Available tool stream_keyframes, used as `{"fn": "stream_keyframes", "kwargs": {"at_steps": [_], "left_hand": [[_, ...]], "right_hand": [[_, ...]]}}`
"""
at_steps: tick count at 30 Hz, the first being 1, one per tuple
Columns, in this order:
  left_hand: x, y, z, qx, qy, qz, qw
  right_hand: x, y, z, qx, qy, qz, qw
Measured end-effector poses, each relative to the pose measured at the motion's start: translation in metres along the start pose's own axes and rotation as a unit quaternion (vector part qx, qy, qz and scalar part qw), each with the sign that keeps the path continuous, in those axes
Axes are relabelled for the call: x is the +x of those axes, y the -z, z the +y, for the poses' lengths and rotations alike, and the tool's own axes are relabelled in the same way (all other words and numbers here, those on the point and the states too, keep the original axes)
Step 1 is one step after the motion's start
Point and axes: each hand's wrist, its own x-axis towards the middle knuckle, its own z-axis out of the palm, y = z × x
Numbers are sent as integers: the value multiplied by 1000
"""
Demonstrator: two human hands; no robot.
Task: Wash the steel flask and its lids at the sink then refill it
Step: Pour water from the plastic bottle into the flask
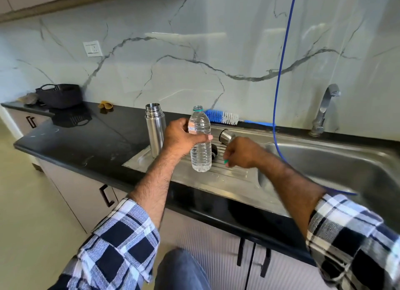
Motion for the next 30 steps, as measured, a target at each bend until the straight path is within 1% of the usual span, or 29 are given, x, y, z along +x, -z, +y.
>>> {"fn": "stream_keyframes", "kwargs": {"at_steps": [2, 5, 11, 14, 16, 18, 20, 21, 23, 27, 30], "left_hand": [[0, 0, -3, 1, 1, 2, 1000], [0, -3, -7, 3, 2, 0, 1000], [4, -8, -11, 6, 5, -4, 1000], [6, -9, -12, 4, 6, -4, 1000], [7, -9, -10, 4, 10, -4, 1000], [9, -9, -6, 8, 5, -5, 1000], [9, -10, 2, 14, -8, -9, 1000], [8, -10, 6, 16, -14, -11, 1000], [7, -12, 15, 19, -24, -15, 999], [7, -10, 25, 20, -25, -24, 999], [8, -7, 27, 14, -22, -37, 999]], "right_hand": [[-2, -22, 4, -28, -13, -22, 999], [-1, -41, 10, -58, -24, -30, 998], [3, -46, 17, -44, -31, -42, 998], [4, -40, 19, -11, -30, -46, 998], [5, -28, 16, 61, -12, -18, 998], [4, -19, 5, 148, 22, 12, 989], [5, -18, -8, 208, 56, 18, 976], [4, -21, -15, 225, 67, 23, 972], [5, -27, -25, 245, 78, 59, 965], [8, -33, -34, 294, 69, 137, 943], [13, -36, -33, 307, 54, 159, 937]]}}
